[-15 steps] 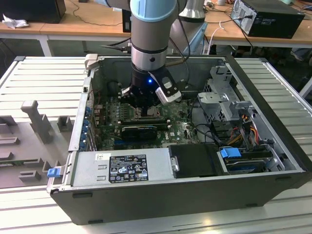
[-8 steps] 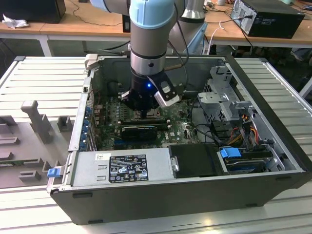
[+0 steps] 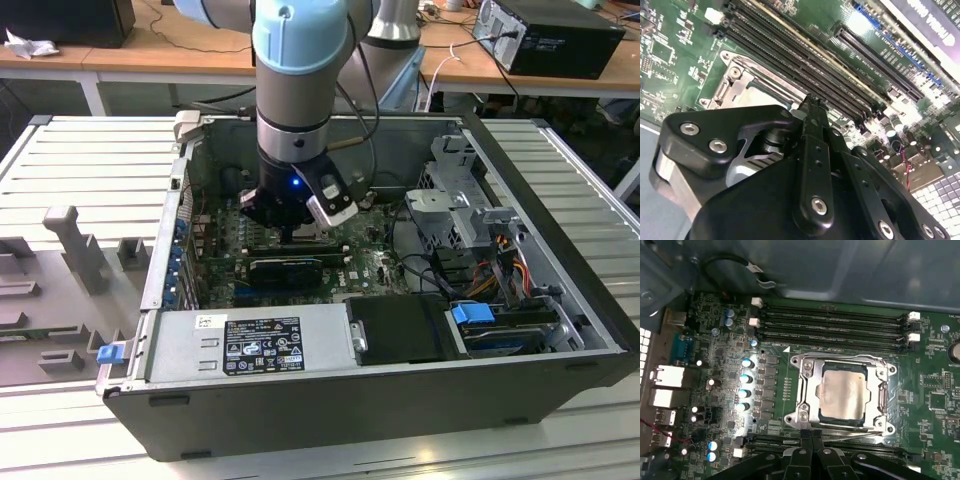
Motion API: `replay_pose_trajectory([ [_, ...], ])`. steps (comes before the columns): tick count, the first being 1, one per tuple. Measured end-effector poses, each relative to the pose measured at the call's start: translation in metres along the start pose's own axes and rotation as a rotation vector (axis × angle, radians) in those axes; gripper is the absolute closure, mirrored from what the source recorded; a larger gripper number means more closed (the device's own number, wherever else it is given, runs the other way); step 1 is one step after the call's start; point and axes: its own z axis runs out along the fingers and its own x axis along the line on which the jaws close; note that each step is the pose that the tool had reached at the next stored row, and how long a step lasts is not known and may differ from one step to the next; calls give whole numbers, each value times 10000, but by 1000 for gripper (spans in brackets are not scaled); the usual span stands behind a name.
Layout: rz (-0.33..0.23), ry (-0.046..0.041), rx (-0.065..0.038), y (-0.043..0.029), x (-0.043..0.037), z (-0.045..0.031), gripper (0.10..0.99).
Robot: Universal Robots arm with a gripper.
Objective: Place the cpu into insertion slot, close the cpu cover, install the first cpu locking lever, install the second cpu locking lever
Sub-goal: 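Install the second cpu locking lever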
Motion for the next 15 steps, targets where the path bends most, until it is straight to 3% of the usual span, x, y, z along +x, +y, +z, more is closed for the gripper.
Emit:
replay_pose_trajectory([
  [7, -87, -49, -678, -119, 99, 26, 980],
  [15, -128, -81, -1099, -207, 134, 72, 980],
])
